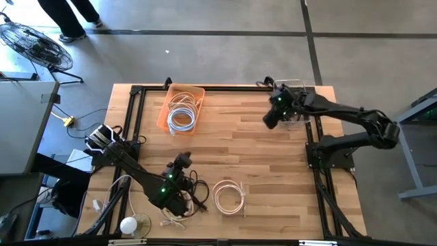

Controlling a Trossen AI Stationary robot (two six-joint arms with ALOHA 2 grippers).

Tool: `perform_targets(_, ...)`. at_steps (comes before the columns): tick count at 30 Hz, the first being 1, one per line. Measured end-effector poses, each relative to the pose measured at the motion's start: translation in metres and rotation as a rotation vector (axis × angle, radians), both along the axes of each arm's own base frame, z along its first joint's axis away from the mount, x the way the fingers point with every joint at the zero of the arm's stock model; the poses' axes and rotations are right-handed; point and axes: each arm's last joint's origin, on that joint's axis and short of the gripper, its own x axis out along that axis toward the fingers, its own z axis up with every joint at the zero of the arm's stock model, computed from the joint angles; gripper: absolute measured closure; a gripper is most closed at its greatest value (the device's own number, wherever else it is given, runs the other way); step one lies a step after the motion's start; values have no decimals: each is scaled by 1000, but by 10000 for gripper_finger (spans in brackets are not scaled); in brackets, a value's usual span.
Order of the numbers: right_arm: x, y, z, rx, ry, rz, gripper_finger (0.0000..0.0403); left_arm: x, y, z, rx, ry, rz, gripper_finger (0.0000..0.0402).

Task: Pick & Place USB Port
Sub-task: Put the light brown hdmi cable into the orange bin

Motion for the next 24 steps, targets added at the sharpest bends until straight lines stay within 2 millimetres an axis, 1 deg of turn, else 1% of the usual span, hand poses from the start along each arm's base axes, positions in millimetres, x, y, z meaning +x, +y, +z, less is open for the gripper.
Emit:
perform_targets(2,10,10,1,51,-81,120,240,-3,2,0,-18,17,35,197)
perform_targets(6,31,36,7,77,-223,335,242,-5,2,-3,-68,38,74,197)
perform_targets(9,44,62,11,74,-286,444,240,-8,3,-8,-87,75,91,197)
perform_targets(12,53,92,14,83,-330,561,241,-10,5,-14,-95,102,105,197)
perform_targets(17,62,142,15,54,-381,731,246,-14,7,-22,-86,116,121,197)
perform_targets(21,71,176,9,-24,-406,828,247,-15,8,-25,-85,127,126,197)
perform_targets(24,82,198,-4,-111,-404,857,247,-14,7,-26,-96,114,123,197)
